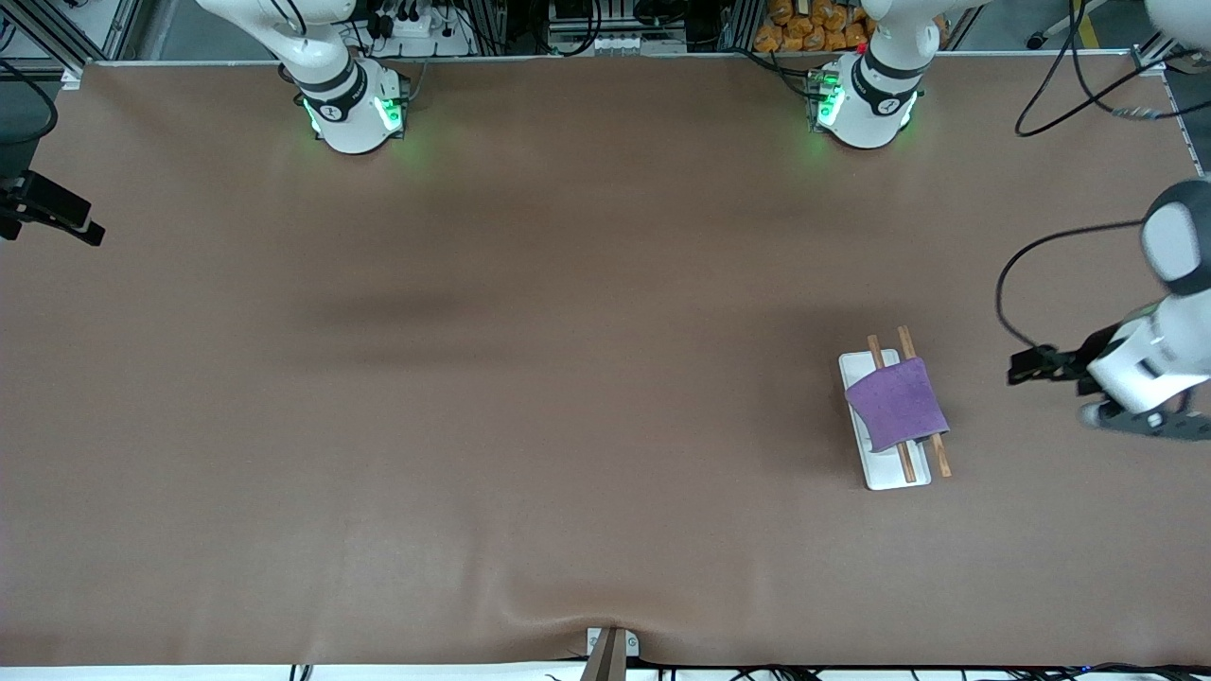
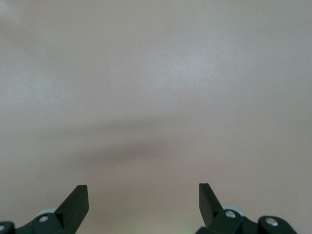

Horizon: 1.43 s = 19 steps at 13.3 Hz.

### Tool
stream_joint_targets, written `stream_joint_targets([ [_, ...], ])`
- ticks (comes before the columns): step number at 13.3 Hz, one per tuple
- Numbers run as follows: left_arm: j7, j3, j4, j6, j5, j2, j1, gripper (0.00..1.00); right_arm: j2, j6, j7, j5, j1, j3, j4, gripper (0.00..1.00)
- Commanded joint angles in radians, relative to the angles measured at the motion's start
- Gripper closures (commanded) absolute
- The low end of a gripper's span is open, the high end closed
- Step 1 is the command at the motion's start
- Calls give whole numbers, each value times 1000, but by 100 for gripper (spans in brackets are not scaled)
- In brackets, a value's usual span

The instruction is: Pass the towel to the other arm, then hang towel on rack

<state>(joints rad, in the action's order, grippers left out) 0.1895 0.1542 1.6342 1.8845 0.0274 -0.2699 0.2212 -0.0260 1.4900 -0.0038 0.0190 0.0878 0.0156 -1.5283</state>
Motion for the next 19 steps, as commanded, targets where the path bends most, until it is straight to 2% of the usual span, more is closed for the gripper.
stream_joint_targets([
  [1,-59,-5,-57,-152,-15,96,1,0,0,-14,7,-10,13,-11,14,0],
  [9,-213,36,-73,-326,-18,257,-5,0,0,-31,7,-10,13,-11,13,0],
  [16,-255,74,-62,-374,-43,323,-16,0,1,-30,7,-8,12,-11,14,0],
  [18,-269,67,-41,-378,-34,337,-48,0,1,-28,7,-7,12,-11,14,0],
  [19,-269,32,-27,-377,-32,350,-87,0,1,-28,5,-7,12,-11,14,0],
])
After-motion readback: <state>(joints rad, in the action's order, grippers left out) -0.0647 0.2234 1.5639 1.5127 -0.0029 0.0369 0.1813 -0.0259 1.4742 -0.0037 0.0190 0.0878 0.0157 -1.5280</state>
